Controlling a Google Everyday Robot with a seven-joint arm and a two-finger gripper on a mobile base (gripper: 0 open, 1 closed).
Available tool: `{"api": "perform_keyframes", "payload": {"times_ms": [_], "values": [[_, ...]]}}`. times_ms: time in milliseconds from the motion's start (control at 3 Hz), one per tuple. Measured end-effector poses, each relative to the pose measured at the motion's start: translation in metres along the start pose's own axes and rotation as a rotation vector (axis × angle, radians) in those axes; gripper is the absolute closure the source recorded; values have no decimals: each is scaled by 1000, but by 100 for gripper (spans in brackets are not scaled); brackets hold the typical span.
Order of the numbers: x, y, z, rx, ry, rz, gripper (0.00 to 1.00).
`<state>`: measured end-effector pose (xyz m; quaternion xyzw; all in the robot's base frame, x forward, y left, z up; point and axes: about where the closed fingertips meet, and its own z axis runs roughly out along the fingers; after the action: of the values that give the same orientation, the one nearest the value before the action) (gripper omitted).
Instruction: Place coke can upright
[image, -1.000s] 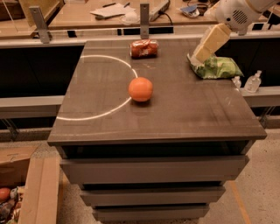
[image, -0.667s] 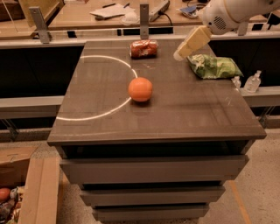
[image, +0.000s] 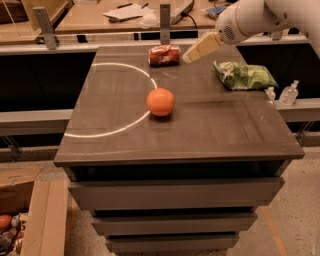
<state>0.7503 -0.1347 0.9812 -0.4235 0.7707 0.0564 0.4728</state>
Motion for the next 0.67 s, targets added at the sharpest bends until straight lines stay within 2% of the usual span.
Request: {"api": "perform_keyframes", "payload": {"times_ms": [333,667], "values": [[4,-10,30,23,0,49,0],[10,-19,58,37,43,74,0]]}}
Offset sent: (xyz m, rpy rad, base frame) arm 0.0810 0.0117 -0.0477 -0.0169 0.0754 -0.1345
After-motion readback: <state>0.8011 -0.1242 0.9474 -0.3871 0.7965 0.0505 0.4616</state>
